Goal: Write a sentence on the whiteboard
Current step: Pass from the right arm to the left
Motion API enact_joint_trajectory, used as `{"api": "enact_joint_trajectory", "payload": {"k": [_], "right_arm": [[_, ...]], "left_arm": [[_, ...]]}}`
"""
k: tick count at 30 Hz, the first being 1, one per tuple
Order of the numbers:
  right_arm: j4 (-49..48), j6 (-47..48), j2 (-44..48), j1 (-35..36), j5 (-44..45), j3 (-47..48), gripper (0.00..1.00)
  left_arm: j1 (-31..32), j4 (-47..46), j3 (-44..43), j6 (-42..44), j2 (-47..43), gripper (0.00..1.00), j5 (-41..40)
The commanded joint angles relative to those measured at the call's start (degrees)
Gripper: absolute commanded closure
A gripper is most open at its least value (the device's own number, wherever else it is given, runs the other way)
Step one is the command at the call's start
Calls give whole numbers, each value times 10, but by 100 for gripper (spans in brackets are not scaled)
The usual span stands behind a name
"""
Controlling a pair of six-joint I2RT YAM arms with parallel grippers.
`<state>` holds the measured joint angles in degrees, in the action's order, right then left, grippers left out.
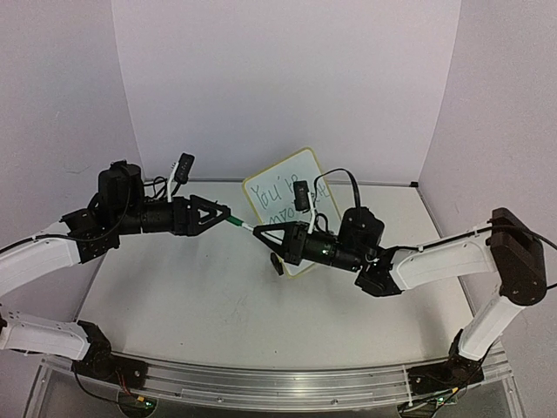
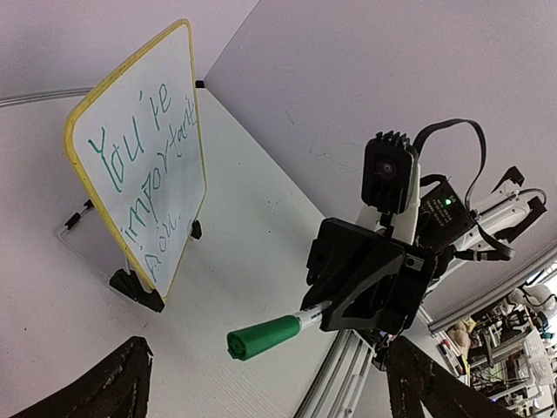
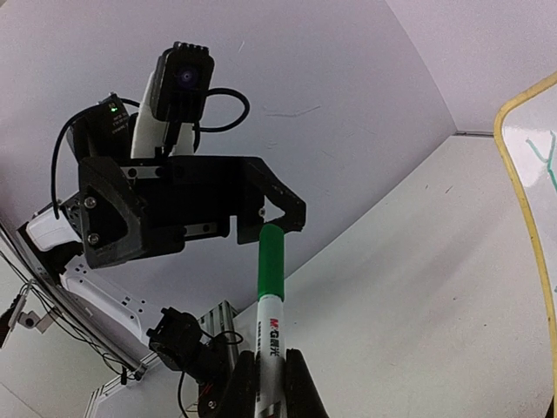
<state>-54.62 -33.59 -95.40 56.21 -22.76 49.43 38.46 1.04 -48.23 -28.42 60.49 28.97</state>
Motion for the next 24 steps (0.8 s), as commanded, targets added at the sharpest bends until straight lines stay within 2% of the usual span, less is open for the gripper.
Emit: {"api": "enact_joint_trajectory", "payload": {"k": [1,3,7,12,17,24], "right_arm": [[-49,-33,21,-5,-61,9,100],[-54,-38,18,-6,-70,13,100],[-65,-50,11,-8,-84,19,100],[-98,-80,-6,-12,-107,27,100],[-117,-95,-13,-14,-119,31,100],[-117,-100,-27,-15,-120,38,100]], "left_arm": [[-1,-14,-12,2,-10,7,28],[-1,-24,-15,0,-5,9,43],[-1,-40,-16,-11,0,27,66],[-1,-55,-10,-25,2,42,72],[-1,-73,-4,-37,1,53,78],[-1,-97,1,-48,8,72,106]]}}
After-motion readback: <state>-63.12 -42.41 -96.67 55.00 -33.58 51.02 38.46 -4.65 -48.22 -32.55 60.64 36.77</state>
